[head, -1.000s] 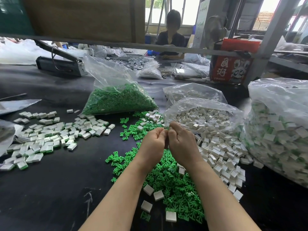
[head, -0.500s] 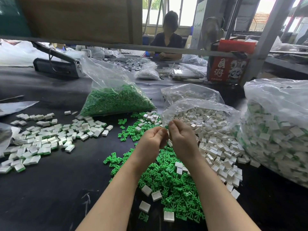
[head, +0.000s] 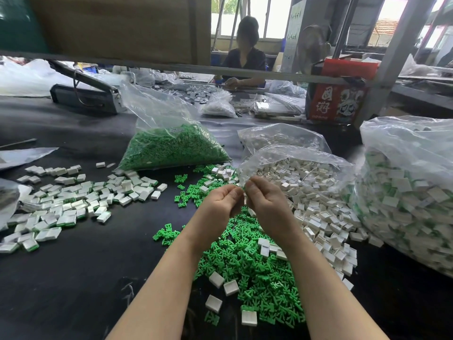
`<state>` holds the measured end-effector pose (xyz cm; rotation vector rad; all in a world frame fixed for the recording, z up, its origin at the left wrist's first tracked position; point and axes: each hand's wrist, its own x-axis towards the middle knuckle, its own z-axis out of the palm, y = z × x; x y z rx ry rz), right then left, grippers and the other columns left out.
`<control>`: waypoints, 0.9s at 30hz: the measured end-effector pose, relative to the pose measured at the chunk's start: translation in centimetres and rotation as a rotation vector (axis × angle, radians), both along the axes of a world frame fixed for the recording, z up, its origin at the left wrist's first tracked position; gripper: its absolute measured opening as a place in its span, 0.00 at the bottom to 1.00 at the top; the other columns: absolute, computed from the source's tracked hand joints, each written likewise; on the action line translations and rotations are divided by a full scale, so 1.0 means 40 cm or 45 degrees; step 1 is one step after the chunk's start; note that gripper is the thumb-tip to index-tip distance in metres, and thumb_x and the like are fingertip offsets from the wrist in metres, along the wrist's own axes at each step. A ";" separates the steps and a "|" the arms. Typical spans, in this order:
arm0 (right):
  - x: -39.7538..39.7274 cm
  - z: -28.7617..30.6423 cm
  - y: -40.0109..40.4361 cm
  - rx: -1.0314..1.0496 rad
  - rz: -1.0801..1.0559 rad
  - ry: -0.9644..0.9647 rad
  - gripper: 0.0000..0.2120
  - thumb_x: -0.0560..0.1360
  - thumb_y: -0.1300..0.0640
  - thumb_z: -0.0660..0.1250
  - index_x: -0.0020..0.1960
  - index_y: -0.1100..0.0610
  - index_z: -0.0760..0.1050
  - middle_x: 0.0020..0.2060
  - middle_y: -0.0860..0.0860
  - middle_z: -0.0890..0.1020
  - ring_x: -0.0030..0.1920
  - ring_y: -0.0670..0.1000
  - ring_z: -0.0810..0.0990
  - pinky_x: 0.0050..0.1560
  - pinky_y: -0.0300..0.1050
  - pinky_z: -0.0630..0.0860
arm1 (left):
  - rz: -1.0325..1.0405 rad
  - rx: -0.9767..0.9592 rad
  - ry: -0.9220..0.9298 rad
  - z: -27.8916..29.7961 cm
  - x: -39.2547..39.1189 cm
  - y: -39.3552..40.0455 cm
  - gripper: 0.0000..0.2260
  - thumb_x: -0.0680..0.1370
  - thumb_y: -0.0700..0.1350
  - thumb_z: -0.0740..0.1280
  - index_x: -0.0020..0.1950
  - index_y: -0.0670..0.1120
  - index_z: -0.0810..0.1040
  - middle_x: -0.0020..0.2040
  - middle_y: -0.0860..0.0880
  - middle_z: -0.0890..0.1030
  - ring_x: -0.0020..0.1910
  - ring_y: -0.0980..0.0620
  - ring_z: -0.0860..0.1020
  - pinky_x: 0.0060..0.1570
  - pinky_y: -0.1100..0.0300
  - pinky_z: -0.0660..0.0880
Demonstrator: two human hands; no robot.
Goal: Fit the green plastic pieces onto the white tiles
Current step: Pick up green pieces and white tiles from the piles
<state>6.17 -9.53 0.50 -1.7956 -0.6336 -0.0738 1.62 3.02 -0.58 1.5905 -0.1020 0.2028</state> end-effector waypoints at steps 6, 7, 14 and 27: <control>0.006 -0.005 -0.005 -0.042 0.106 0.035 0.14 0.82 0.60 0.59 0.38 0.63 0.66 0.30 0.49 0.67 0.34 0.51 0.64 0.38 0.52 0.62 | -0.119 -0.032 0.023 -0.003 -0.004 0.010 0.12 0.84 0.41 0.56 0.42 0.46 0.73 0.30 0.60 0.72 0.31 0.64 0.69 0.35 0.72 0.70; 0.006 -0.007 -0.005 -0.059 0.112 0.032 0.15 0.82 0.60 0.59 0.37 0.61 0.66 0.29 0.48 0.67 0.33 0.49 0.64 0.37 0.50 0.62 | -0.123 -0.025 0.032 -0.002 -0.004 0.012 0.12 0.84 0.40 0.56 0.42 0.47 0.73 0.30 0.61 0.72 0.31 0.64 0.70 0.35 0.73 0.70; 0.000 -0.017 0.001 -0.046 0.152 0.092 0.15 0.82 0.59 0.58 0.37 0.53 0.68 0.27 0.46 0.67 0.31 0.47 0.64 0.33 0.48 0.61 | -0.132 0.037 0.041 0.003 -0.011 0.015 0.12 0.84 0.38 0.55 0.43 0.47 0.73 0.29 0.62 0.75 0.31 0.66 0.73 0.36 0.74 0.70; 0.003 -0.025 0.001 -0.093 0.203 0.023 0.16 0.83 0.59 0.58 0.37 0.49 0.69 0.26 0.38 0.71 0.30 0.40 0.66 0.34 0.37 0.63 | -0.116 0.140 0.062 -0.006 -0.005 0.034 0.09 0.84 0.41 0.57 0.48 0.40 0.74 0.38 0.50 0.72 0.39 0.56 0.70 0.38 0.71 0.69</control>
